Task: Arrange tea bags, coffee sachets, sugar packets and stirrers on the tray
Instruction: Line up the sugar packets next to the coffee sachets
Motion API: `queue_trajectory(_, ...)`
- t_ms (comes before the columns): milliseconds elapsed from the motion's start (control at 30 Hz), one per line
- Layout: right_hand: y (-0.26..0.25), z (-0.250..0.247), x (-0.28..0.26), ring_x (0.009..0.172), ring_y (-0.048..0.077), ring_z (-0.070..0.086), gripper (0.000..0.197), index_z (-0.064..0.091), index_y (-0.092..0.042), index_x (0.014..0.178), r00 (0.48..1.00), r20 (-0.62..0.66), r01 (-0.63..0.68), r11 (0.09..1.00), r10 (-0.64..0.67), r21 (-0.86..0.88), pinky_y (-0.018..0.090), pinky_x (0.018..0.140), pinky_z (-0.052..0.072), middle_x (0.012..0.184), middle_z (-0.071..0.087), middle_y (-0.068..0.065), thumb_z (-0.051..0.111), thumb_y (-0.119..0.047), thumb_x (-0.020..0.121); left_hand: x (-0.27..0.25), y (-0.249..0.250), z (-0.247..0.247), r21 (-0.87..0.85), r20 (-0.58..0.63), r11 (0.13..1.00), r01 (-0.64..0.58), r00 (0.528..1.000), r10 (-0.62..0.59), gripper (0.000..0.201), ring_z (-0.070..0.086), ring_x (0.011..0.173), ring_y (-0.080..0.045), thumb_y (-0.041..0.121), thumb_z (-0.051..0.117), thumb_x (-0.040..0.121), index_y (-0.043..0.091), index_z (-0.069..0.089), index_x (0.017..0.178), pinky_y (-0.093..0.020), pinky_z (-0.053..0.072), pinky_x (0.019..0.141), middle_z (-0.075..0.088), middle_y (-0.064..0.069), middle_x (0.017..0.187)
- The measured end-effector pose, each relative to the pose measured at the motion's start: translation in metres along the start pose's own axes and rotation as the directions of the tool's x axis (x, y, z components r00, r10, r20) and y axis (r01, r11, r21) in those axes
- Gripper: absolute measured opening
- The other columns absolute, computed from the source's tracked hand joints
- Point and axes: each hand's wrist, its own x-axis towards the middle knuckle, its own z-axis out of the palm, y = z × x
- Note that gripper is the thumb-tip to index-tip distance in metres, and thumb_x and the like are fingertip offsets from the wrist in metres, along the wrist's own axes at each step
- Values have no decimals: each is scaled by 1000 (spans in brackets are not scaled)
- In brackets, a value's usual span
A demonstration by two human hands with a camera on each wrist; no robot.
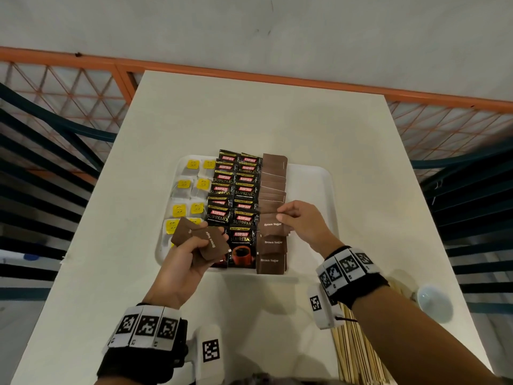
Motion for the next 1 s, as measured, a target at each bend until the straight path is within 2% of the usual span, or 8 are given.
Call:
queue_trajectory(133, 4, 3, 2, 79, 14, 56, 11, 64, -16, 89, 999, -29, 42, 991, -46, -128, 22, 72, 46, 80, 60, -3, 69, -14, 80, 0, -3, 0, 60, -12, 998, -10, 1000, 11, 36, 72, 80, -17, -7, 39, 90, 15, 57, 111, -27, 59, 63, 75, -4, 87)
queue_trajectory(267, 3, 3, 1, 81, 12, 52, 17, 64, -11, 95, 994, -57, 81, 972, -96, -223, 11, 68, 40, 88, 59, -1, 71, -16, 79, 0, -7, 4, 115, -17, 993, -28, 999, 31, 38, 69, 79, -11, -9, 45, 89, 19, 59, 112, -23, 58, 60, 70, 0, 97)
queue_trajectory(433, -12, 7, -11, 89, 10, 48, 21, 62, -15, 104, 977, -88, 153, 923, -195, -354, 21, 81, 42, 99, 52, -2, 62, -27, 86, -2, -8, 12, 183, 65, 979, -94, 994, 83, 37, 69, 84, -8, -9, 51, 86, 25, 59, 96, -23, 57, 63, 73, 13, 91)
queue_trajectory(567, -39, 17, -37, 87, 12, 58, 26, 59, -20, 106, 965, 217, 188, 965, -146, -185, 17, 73, 43, 100, 63, 0, 48, -39, 92, -1, -9, 17, 202, 91, 972, -116, 991, 100, 37, 70, 83, -6, -11, 52, 84, 23, 59, 99, -25, 57, 66, 74, 12, 88)
queue_trajectory(700, -43, 30, -52, 78, 5, 62, 27, 58, -15, 111, 919, 360, 174, 985, -162, -1, 18, 74, 49, 96, 66, 3, 63, -23, 86, -4, -9, 20, 218, 98, 965, -145, 987, 126, 35, 70, 82, -8, -10, 53, 84, 23, 59, 94, -28, 57, 68, 74, 10, 86)
queue_trajectory(833, -38, 35, -55, 67, 1, 58, 15, 59, -17, 99, 939, 290, 159, 981, -184, 108, 13, 64, 47, 82, 62, -4, 63, -12, 86, -3, -8, 18, 238, 87, 959, -153, 987, 135, 22, 68, 76, -11, -2, 53, 87, 20, 59, 90, -28, 54, 64, 71, 3, 84)
queue_trajectory(900, -35, 34, -56, 73, 3, 57, 15, 60, -24, 90, 952, 143, 262, 962, -271, 78, 12, 67, 45, 83, 61, -7, 65, -11, 84, -1, -8, 15, 212, 43, 969, -125, 992, 119, 17, 67, 72, -13, 3, 53, 90, 18, 62, 92, -25, 57, 62, 69, -5, 84)
queue_trajectory(1000, -34, 32, -58, 83, 5, 56, 15, 66, -20, 85, 893, 35, 450, 891, -449, -55, 13, 73, 49, 90, 54, -13, 67, -6, 80, -1, -7, 17, 182, 52, 980, -85, 996, 76, 13, 65, 67, -15, 14, 50, 93, 17, 62, 96, -25, 56, 61, 68, -9, 79)
